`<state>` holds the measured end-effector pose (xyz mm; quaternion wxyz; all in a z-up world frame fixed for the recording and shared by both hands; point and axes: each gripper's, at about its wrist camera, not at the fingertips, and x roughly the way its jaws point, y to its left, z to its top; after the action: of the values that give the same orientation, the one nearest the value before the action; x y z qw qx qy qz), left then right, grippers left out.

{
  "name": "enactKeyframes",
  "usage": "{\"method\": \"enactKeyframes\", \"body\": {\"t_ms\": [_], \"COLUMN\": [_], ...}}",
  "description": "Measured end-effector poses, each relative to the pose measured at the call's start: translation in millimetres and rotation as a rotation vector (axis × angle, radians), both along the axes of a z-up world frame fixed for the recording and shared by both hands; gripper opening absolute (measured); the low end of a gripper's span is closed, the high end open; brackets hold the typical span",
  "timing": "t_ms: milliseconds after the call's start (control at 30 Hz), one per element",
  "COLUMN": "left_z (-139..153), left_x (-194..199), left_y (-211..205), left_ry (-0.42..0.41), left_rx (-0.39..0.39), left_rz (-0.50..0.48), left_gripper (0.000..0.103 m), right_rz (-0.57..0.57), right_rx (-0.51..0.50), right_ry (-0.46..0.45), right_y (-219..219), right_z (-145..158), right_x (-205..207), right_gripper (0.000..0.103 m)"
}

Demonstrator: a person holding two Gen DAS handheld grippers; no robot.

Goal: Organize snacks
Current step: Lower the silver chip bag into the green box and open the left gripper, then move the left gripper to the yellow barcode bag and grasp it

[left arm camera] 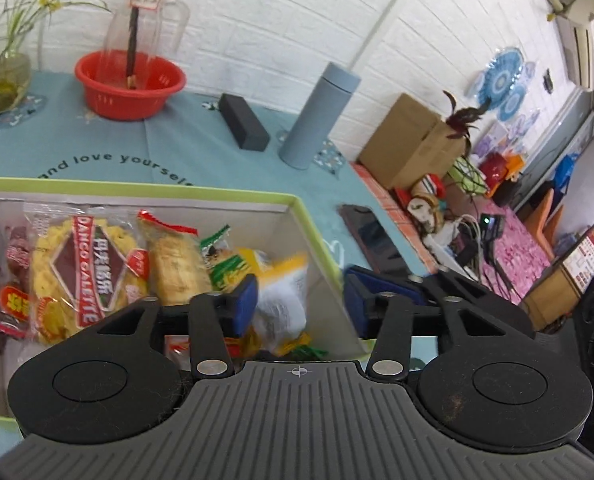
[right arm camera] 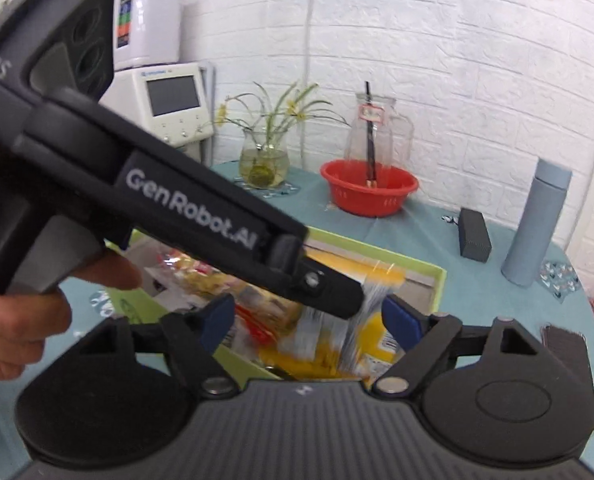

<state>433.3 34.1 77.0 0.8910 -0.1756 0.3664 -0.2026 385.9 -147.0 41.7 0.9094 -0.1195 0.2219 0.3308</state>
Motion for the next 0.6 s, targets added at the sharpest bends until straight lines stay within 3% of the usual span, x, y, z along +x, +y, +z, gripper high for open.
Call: {"method": "enactKeyframes", "body": {"t_ms": [33,100,167,233,400,600], "left_z": [3,13,20,17,-13,-57], "left_x": [-8,-33,-63,-91,-149,-187], "left_y": [7,21,33,43,62,89], "left_ry": [-0.023,-0.101,-0.161,-0.188,-0.109,0.052], "left_rx": [-0.005,-0.013,0.010,0.031,0.009,-0.064], "left_rz": [0.010,0.029,0.068,0.110,0.174,0.244], "left_gripper": [0.041,0.058,0.072,0.072,0.078,0.077], "right_rz": [-0.017,-0.069,-0.091,-0.091,0.025,0.167], "right_rx": [0.005,0.046,0.087,0.118,0.162,0.096], "right_ry": [-0.003,-0.034,-0.047,-0.031,0.112,0.166], "right_y": [-5,-20,-36,-46,-36,17], "right_z": [0,4,6,1,-27,-51], "right_x": [-4,-18,-41,-62,-106,-147], "right_gripper": [0.087,0.095,0.095,0.095,0.095,0.094]}}
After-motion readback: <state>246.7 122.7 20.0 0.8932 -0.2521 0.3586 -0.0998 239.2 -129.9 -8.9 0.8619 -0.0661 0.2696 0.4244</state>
